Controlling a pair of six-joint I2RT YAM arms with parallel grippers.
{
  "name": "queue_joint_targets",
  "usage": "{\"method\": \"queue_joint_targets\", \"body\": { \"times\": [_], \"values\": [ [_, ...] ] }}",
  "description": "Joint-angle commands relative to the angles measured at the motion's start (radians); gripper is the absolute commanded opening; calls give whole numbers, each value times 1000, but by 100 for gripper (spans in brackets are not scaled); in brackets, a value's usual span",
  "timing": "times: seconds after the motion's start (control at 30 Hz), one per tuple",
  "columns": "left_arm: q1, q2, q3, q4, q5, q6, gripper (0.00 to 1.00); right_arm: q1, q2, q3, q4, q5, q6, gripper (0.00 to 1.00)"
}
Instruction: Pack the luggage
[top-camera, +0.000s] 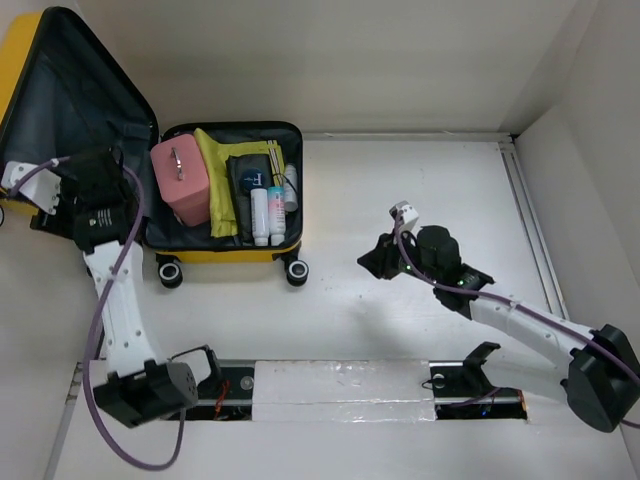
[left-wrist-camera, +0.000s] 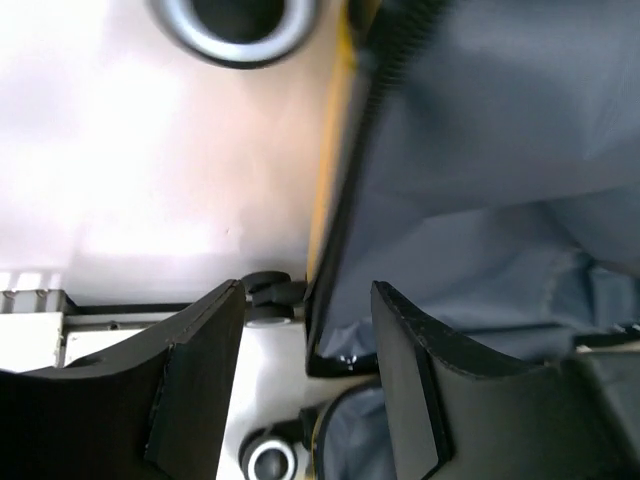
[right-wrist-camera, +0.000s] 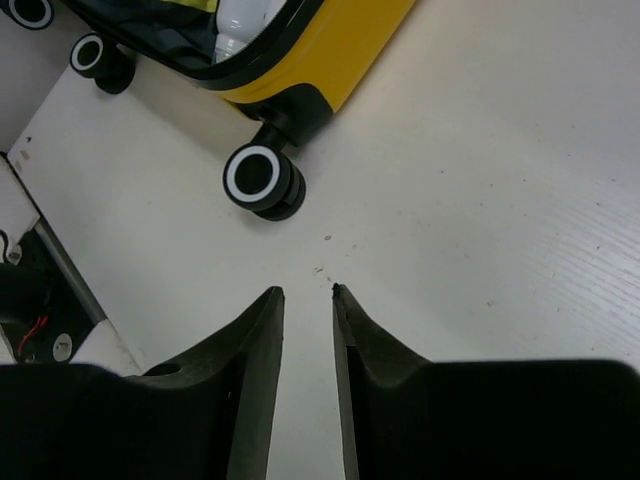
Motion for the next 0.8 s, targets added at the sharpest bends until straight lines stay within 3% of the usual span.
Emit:
{"method": "queue_joint_targets", "body": {
  "times": [0.0,0.3,0.47,0.63,0.77],
  "values": [
    [3,69,69,-48,-113,-5,49,18,8,45,70,-37,-32,34],
    [3,226,200,-47,-180,38,47,27,62,65,70,-16,-41,34],
    [3,259,253,-34,-156,38,39,37,83,74,52,17,-50,34],
    [3,260,264,-34,-173,38,39,37,106,85,19,46,-50,34],
    [3,270,255,-59,-252,26,47,37,106,94,9,66,-50,34]
  ]
}}
